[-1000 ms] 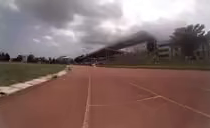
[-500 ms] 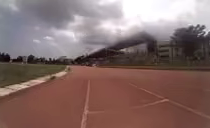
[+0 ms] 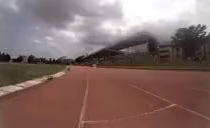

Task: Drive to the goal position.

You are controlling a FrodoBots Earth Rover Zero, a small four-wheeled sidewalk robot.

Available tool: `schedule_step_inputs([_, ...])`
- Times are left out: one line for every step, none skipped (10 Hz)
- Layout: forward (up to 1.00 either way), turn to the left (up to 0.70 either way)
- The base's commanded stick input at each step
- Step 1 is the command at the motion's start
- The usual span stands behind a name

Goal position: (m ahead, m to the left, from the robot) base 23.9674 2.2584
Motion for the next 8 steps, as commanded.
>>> schedule_step_inputs([0.45,0.00])
schedule_step_inputs([0.45,0.00])
schedule_step_inputs([0.45,0.00])
schedule_step_inputs([0.45,0.00])
schedule_step_inputs([0.45,0.00])
schedule_step_inputs([0.45,0.00])
schedule_step_inputs([0.45,0.00])
schedule_step_inputs([0.45,0.00])
